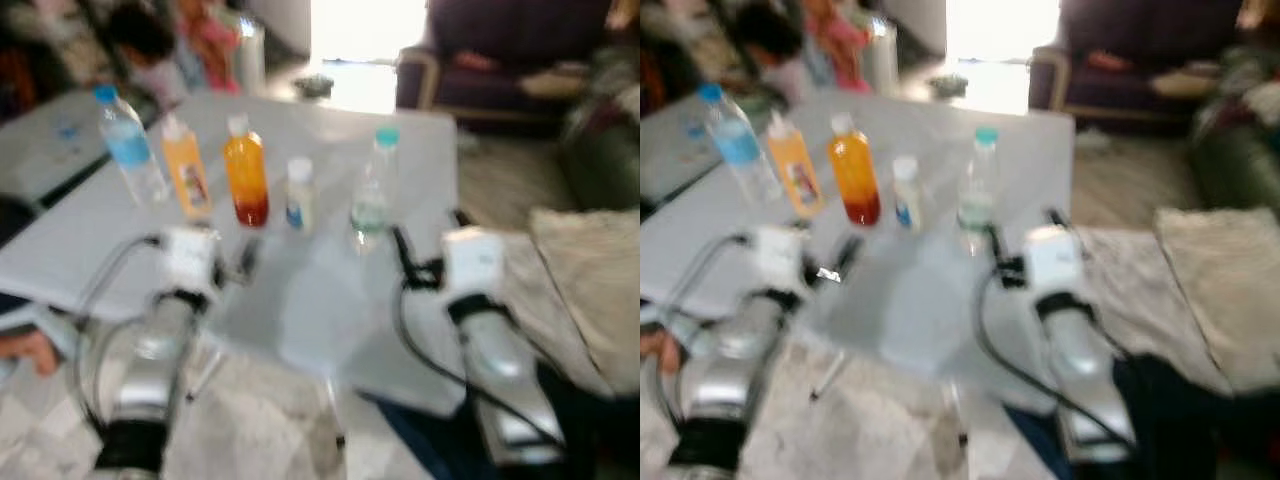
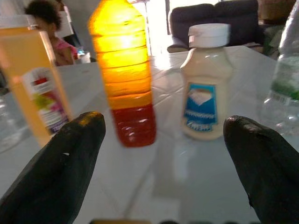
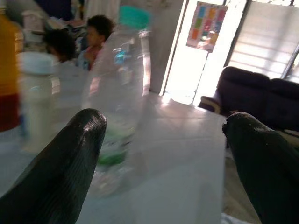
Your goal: Restocking fridge
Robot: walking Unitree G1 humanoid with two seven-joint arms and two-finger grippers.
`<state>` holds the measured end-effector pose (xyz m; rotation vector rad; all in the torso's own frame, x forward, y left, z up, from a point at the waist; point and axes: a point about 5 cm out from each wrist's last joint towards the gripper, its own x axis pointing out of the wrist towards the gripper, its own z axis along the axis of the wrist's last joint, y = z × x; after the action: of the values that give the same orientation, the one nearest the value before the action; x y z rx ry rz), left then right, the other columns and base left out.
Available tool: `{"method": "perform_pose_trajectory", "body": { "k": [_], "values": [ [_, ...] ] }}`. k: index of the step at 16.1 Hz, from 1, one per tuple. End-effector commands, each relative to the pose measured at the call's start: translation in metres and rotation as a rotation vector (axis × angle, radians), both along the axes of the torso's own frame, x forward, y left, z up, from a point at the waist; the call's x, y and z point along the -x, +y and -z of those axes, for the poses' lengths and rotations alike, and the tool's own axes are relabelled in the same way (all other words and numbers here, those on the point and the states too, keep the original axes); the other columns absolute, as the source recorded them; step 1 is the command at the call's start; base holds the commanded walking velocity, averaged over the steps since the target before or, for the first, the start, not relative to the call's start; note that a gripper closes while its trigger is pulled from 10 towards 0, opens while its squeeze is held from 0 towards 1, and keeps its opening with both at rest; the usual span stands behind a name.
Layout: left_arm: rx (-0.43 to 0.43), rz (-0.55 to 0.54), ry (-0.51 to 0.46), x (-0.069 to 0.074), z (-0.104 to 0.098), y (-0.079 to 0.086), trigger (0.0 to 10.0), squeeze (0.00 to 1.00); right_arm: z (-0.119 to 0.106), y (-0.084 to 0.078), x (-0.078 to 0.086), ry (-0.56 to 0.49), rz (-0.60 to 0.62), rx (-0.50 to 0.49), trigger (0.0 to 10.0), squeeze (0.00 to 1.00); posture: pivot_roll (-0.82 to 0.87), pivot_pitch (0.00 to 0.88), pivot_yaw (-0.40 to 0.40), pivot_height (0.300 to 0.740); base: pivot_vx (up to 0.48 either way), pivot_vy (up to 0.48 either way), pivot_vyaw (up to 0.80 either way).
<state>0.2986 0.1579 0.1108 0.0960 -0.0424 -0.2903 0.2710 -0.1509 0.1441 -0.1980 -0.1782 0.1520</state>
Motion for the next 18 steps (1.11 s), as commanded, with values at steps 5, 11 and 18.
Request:
{"method": "perform_pose_trajectory", "body": {
  "k": [5, 11, 18],
  "values": [
    [-0.004, -0.049, 0.021, 0.011, 0.001, 0.02, 10.0, 0.0, 0.001, 0.013, 0.007, 0.001, -0.026, -0.011, 10.0, 0.0, -0.02, 0.076, 0.005, 0.74, 0.055, 0.0, 0.0],
    [-0.032, -0.042, 0.078, 0.027, 0.009, 0.027, 10.0, 0.0, -0.042, 0.017, -0.015, -0.117, -0.075, -0.012, 10.0, 0.0, 0.01, 0.109, 0.021, 0.74, 0.0, 0.0, 0.0],
    [-0.054, -0.042, 0.083, 0.029, 0.006, 0.031, 10.0, 0.0, -0.067, 0.024, -0.046, -0.156, -0.111, -0.015, 10.0, 0.0, 0.03, 0.113, 0.016, 0.74, 0.0, 0.0, 0.0]
  ]
}}
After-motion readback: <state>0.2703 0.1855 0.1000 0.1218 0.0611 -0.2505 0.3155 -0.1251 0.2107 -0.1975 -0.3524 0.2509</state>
